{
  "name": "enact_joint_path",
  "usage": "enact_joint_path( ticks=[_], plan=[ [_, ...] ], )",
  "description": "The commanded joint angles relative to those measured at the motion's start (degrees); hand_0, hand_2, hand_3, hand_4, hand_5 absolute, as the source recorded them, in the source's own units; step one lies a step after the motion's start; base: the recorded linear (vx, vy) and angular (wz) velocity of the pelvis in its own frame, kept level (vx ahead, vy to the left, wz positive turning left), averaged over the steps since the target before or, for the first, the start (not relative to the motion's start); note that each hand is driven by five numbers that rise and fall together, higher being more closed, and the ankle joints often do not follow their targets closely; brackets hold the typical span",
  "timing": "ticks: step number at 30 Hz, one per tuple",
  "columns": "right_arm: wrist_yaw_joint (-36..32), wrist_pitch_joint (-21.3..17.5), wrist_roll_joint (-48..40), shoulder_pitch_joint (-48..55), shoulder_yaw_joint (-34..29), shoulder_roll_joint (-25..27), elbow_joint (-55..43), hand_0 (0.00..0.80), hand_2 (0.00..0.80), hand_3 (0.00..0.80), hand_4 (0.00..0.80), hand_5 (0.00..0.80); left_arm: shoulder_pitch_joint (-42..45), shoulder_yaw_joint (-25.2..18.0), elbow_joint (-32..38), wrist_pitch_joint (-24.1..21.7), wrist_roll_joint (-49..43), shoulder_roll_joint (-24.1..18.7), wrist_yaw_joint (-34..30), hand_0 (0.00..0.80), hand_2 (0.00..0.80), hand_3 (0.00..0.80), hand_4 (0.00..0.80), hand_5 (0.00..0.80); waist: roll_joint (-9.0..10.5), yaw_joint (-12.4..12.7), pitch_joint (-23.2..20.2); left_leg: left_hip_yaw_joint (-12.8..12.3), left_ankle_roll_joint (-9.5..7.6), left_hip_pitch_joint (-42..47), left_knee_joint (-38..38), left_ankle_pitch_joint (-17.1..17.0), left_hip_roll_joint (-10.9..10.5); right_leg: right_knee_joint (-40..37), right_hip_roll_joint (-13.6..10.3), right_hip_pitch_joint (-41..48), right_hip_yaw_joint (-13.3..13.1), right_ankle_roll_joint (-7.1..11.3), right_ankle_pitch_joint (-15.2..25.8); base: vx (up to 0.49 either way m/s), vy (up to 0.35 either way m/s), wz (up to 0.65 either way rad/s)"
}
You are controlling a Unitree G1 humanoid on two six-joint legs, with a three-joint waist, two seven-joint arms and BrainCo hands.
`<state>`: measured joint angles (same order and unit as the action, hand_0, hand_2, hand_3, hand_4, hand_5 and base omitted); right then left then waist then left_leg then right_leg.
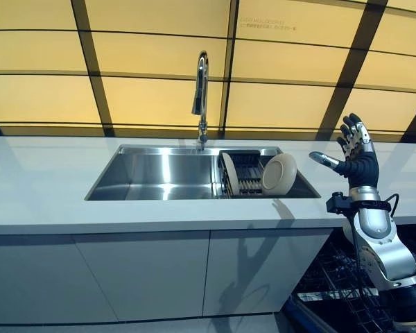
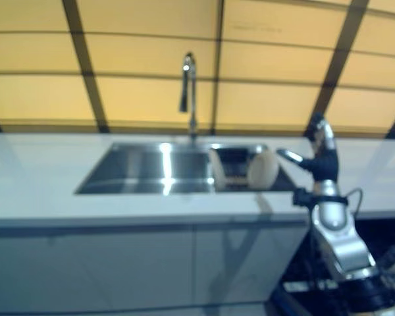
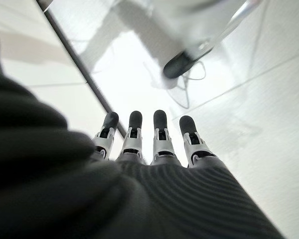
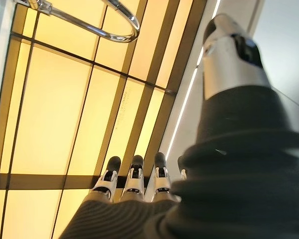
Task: Take plates into dishwasher
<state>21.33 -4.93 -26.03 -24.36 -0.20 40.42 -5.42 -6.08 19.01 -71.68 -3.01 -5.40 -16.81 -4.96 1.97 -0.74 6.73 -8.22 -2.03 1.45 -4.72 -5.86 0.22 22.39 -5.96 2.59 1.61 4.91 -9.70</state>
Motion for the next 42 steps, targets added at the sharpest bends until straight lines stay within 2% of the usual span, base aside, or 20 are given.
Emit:
enact_joint_path(
  ticks=[1,3,5,6,7,9,12,17,20,24,29,32,33,34,37,38,39,41,42],
  plan=[
    [-1.4,-4.1,-0.8,0.0,-4.6,-0.1,1.0,0.000,0.000,0.000,0.000,0.000,2.4,0.3,-0.8,1.1,0.9,-2.3,1.1,0.000,0.000,0.000,0.000,0.000,0.24,0.4,-2.8,3.5,0.30,-2.8,4.1,5.4,-0.7,3.7,-8.0,-5.1,2.3,2.47,20.4,0.161,0.153,-0.29],
    [-1.6,-3.5,-0.5,-1.0,-4.0,-0.3,2.0,0.000,0.000,0.000,0.000,0.000,2.9,-0.3,-0.5,1.7,0.4,-2.8,1.0,0.000,0.000,0.000,0.000,0.000,-0.19,0.4,-2.5,3.3,0.44,-0.7,2.0,5.2,-0.8,2.5,-7.4,-6.8,3.7,2.29,19.4,0.185,0.089,-0.21],
    [-1.1,-2.7,-0.9,-3.1,-3.0,-0.1,3.5,0.000,0.000,0.000,0.000,0.000,3.4,-0.9,-0.4,1.8,-0.2,-3.5,0.9,0.000,0.000,0.000,0.000,0.000,-0.09,0.7,-2.3,3.1,0.99,0.6,0.4,5.1,-0.8,-5.4,-5.1,-6.7,6.1,1.88,16.1,0.179,-0.039,-0.08],
    [-1.0,-2.6,-1.2,-3.7,-2.8,-0.1,3.9,0.000,0.000,0.000,0.000,0.000,3.4,-1.2,-0.5,1.8,-0.3,-3.7,0.9,0.000,0.000,0.000,0.000,0.000,-0.05,0.6,-2.2,3.0,1.17,1.0,0.1,5.3,-0.7,-7.8,-4.5,-6.5,6.5,1.90,15.5,0.173,-0.114,-0.13],
    [-1.1,-2.5,-1.7,-4.6,-2.4,-0.3,4.5,0.000,0.000,0.000,0.000,0.000,3.3,-1.9,-0.7,1.8,-0.5,-3.9,0.7,0.000,0.000,0.000,0.000,0.000,0.29,0.2,-2.0,2.7,1.60,1.7,-0.3,6.1,-0.7,-14.1,-3.0,-6.7,6.9,2.25,14.8,0.172,-0.127,-0.10],
    [-1.3,-2.1,-2.8,-4.6,-2.2,-0.3,4.3,0.000,0.000,0.000,0.000,0.000,3.4,-2.6,-0.9,1.7,-0.8,-3.8,0.7,0.000,0.000,0.000,0.000,0.000,0.94,-0.7,-1.7,3.3,1.69,2.4,-0.3,7.4,-1.5,-21.0,-0.4,-7.6,5.5,3.20,15.5,0.161,-0.118,-0.08],
    [-0.8,-1.4,-3.6,-4.0,-2.3,-0.4,3.3,0.000,0.000,0.000,0.000,0.000,3.5,-2.8,-1.2,1.4,-1.0,-3.2,1.0,0.000,0.000,0.000,0.000,0.000,1.30,-2.2,-1.4,5.4,1.29,3.5,-0.3,8.4,-2.5,-23.1,2.1,-10.3,2.9,3.58,17.9,0.176,-0.194,0.34],
    [-1.2,-0.4,-2.2,-3.6,-1.5,-2.0,2.7,0.000,0.000,0.000,0.000,0.000,3.8,-3.0,-0.7,0.9,-1.5,-3.1,0.6,0.000,0.000,0.000,0.000,0.000,1.04,-2.1,-1.4,6.7,1.35,4.0,-0.3,8.6,-2.0,-23.4,2.6,-8.1,2.1,2.39,16.4,0.118,-0.220,0.21],
    [-1.4,0.5,-2.1,-4.2,-0.5,-2.6,2.4,0.000,0.000,0.000,0.000,0.000,3.9,-3.5,0.1,1.1,1.0,-2.6,-0.2,0.000,0.000,0.000,0.000,0.000,0.89,-1.8,-2.2,5.8,2.24,4.5,-0.3,8.3,-0.7,-24.6,3.0,-4.9,2.6,1.59,14.8,0.129,-0.252,0.05],
    [-1.0,1.0,-1.4,-4.8,0.3,-2.7,2.1,0.000,0.000,0.000,0.000,0.000,4.4,-1.9,1.0,0.2,-0.4,-1.2,0.0,0.000,0.000,0.000,0.000,0.000,0.83,-1.3,-2.1,4.7,3.28,4.9,0.9,7.9,0.9,-23.3,3.1,-2.6,4.1,0.33,12.3,0.100,-0.180,0.07],
    [-1.7,1.9,-1.9,-5.0,0.2,-1.1,1.5,0.000,0.000,0.000,0.000,0.000,3.8,-2.4,1.7,0.6,0.9,-0.6,2.2,0.000,0.000,0.000,0.000,0.000,1.53,-1.6,-1.5,5.1,4.76,4.5,9.6,10.5,2.2,-20.3,2.4,-2.0,5.0,-1.50,10.4,0.091,-0.150,0.16],
    [-1.7,0.7,-1.5,-5.5,0.7,-0.1,2.1,0.000,0.000,0.000,0.000,0.000,3.9,-3.6,1.2,-0.6,0.8,-0.4,3.9,0.000,0.000,0.000,0.000,0.000,2.84,-0.6,-0.1,4.8,6.38,-3.1,28.7,5.1,2.3,-21.6,2.4,0.0,5.7,-3.63,10.6,0.045,-0.167,0.11],
    [-1.2,0.4,-1.5,-5.6,0.9,0.0,2.1,0.000,0.000,0.000,0.000,0.000,3.9,-4.2,1.8,-0.3,1.0,-0.7,3.6,0.000,0.000,0.000,0.000,0.000,3.22,0.1,0.7,4.4,6.67,-6.9,33.1,4.3,2.3,-21.9,2.3,0.9,6.1,-4.01,10.7,0.061,-0.147,0.15],
    [-0.8,0.4,-1.0,-5.6,1.1,-0.4,2.1,0.000,0.000,0.000,0.000,0.000,3.9,-4.7,2.0,-0.1,1.0,-0.8,3.2,0.000,0.000,0.000,0.000,0.000,3.26,0.8,1.3,4.5,6.67,-9.2,34.0,4.5,2.3,-22.1,2.2,1.6,6.3,-4.00,10.6,0.124,-0.061,0.12],
    [-0.6,0.9,1.7,-6.6,2.5,-2.1,2.1,0.000,0.000,0.000,0.000,0.000,4.7,-4.9,1.7,0.2,1.1,-1.2,2.3,0.000,0.000,0.000,0.000,0.000,1.96,2.4,2.5,3.6,6.68,-9.0,21.9,3.6,2.0,-22.6,2.9,4.0,6.5,-2.98,9.6,0.282,0.089,-0.07],
    [-0.3,1.6,1.9,-7.3,3.6,-2.0,1.9,0.000,0.000,0.000,0.000,0.000,5.7,-4.9,1.1,0.2,1.5,-1.4,2.2,0.000,0.000,0.000,0.000,0.000,0.88,3.2,2.5,3.4,6.82,-8.7,12.0,1.3,2.1,-23.3,4.0,5.5,5.6,-2.79,8.8,0.380,0.159,-0.12],
    [-0.2,1.7,1.8,-7.4,3.8,-1.8,2.0,0.000,0.000,0.000,0.000,0.000,6.0,-4.9,0.9,0.3,1.7,-1.4,2.3,0.000,0.000,0.000,0.000,0.000,0.64,3.4,2.5,3.5,7.02,-8.6,9.5,0.4,2.2,-23.4,4.2,6.0,5.4,-2.77,8.5,0.434,0.169,-0.10],
    [-0.6,1.4,1.0,-7.6,4.2,-1.2,3.1,0.000,0.000,0.000,0.000,0.000,7.2,-4.7,0.1,0.0,2.1,-0.8,2.6,0.000,0.000,0.000,0.000,0.000,0.15,4.3,2.4,3.9,8.23,-10.0,1.8,-4.6,2.8,-24.5,5.5,9.9,2.7,-2.78,6.8,0.483,0.167,-0.03],
    [-1.1,1.0,0.8,-7.5,4.0,-0.9,3.5,0.000,0.000,0.000,0.000,0.000,7.5,-4.7,-0.3,-0.4,2.4,-0.5,2.9,0.000,0.000,0.000,0.000,0.000,0.27,4.5,2.3,3.4,8.43,-10.9,1.3,-5.0,3.0,-24.8,5.6,11.2,2.0,-2.67,6.1,0.412,0.155,-0.08]
  ],
)
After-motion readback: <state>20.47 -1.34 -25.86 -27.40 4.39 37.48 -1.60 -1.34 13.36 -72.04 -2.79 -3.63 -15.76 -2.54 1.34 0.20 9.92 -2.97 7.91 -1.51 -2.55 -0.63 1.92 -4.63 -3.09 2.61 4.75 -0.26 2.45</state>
